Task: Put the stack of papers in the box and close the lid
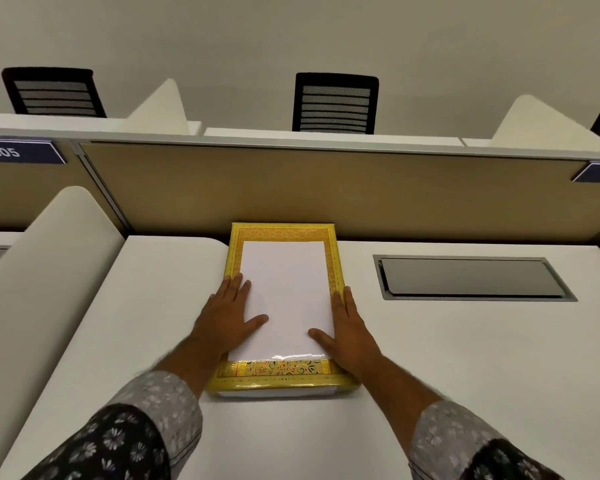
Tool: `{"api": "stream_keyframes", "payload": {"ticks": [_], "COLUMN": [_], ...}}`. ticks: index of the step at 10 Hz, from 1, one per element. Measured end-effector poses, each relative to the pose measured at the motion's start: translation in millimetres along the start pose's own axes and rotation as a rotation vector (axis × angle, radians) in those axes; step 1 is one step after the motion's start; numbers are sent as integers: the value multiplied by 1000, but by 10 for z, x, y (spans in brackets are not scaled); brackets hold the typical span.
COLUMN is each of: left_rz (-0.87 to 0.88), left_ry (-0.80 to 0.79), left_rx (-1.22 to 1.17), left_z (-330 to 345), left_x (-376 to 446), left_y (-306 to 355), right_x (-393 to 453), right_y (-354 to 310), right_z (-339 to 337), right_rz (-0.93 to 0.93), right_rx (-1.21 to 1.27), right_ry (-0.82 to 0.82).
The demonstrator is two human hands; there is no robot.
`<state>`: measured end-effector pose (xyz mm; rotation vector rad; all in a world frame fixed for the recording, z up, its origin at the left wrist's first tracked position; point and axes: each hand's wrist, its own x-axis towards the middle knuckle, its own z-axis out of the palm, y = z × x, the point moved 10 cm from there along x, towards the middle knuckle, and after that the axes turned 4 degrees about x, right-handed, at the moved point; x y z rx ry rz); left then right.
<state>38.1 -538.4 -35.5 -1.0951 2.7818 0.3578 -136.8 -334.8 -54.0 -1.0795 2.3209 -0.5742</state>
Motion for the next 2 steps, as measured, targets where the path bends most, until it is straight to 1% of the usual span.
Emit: {"api": "stream_keyframes", "payload": {"ticks": [1,2], "left_rz": [-13,-16], "left_ry": [11,86], "left_rx": [26,-10], "left_z": [-119,-211], "left_x": [-128,-446], "left_y": [92,344], "right_x": [-93,-276], "right_y": [-23,34], "right_z": [-98,-291], "right_rz": [-28,-23], "right_rx": [-12,-73], "right_ry": [-25,3]}}
